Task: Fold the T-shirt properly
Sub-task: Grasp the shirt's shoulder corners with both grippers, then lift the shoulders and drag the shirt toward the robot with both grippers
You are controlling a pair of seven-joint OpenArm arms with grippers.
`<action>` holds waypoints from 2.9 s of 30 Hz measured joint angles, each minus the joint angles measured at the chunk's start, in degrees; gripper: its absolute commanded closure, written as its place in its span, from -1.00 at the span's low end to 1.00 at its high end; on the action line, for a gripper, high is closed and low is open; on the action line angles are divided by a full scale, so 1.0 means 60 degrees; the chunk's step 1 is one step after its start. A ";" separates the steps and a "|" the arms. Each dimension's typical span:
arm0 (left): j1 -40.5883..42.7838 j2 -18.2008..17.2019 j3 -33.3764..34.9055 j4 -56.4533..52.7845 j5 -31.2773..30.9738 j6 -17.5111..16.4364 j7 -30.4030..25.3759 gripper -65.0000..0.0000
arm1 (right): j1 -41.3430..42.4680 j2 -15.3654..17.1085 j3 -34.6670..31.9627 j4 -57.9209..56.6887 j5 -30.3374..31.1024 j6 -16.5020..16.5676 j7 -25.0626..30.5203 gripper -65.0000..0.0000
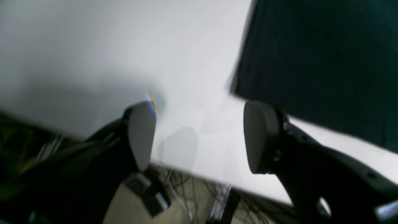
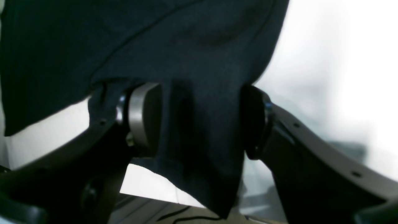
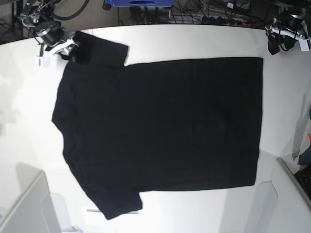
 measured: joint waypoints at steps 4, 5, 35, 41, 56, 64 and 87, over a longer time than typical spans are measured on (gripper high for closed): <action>-0.0317 0.0033 0.0579 -0.0288 -0.0033 -0.0011 0.0066 -0.31 | 0.0066 0.0047 0.0062 -0.0222 -0.0142 -0.0015 -0.0007 0.78; -0.0448 0.0036 0.0681 -0.0463 -0.0004 0.0007 0.0058 -0.31 | 0.0066 0.0044 0.0058 -0.0251 -0.0146 -0.0018 -0.0098 1.00; -0.1829 -0.0492 0.2663 -0.1971 -0.0237 0.0514 -0.0182 1.00 | -0.0109 0.0047 0.0033 -0.0248 -0.0146 -0.0018 0.0073 1.00; -0.0809 -0.0849 0.2306 -0.1308 -0.0033 0.0648 0.0029 1.00 | -0.1282 -0.0087 -0.0044 0.0976 -0.0670 -0.0127 -0.0022 1.00; 0.0302 -0.0805 0.1898 0.1271 -0.0051 0.0721 0.0084 1.00 | -0.1045 -0.0641 0.0007 0.3526 -0.0889 -0.0270 -0.1647 1.00; -0.1468 -0.0634 0.1898 0.1344 -0.0029 0.1785 0.1610 1.00 | 0.1483 -0.0397 -0.0047 0.3490 -0.0943 -0.1300 -0.3257 1.00; -0.4907 -0.0423 0.1956 -0.1191 0.0000 0.2517 0.2473 1.00 | 0.5235 0.0568 -0.1024 -0.0739 -0.0973 -0.2867 -0.2575 1.00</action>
